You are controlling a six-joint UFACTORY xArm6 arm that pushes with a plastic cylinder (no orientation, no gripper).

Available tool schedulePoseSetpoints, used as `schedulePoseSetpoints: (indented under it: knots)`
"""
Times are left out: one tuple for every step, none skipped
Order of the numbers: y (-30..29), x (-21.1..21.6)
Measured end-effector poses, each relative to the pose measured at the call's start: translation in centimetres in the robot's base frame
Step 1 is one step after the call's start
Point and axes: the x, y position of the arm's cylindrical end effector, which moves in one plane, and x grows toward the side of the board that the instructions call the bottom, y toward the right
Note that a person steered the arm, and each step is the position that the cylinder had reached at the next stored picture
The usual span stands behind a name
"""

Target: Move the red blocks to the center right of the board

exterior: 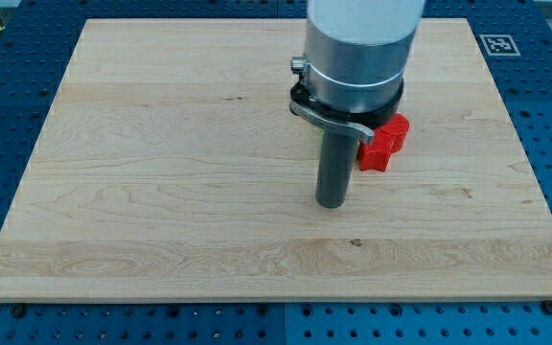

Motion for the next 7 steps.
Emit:
schedulePoseSetpoints:
  knots:
    - [1.3,0.0]
    - [1.6,0.0]
    - [1.6,0.0]
    - [2.2,0.0]
    - [3.6,0.0]
    - [4.3,0.0]
    - [4.3,0.0]
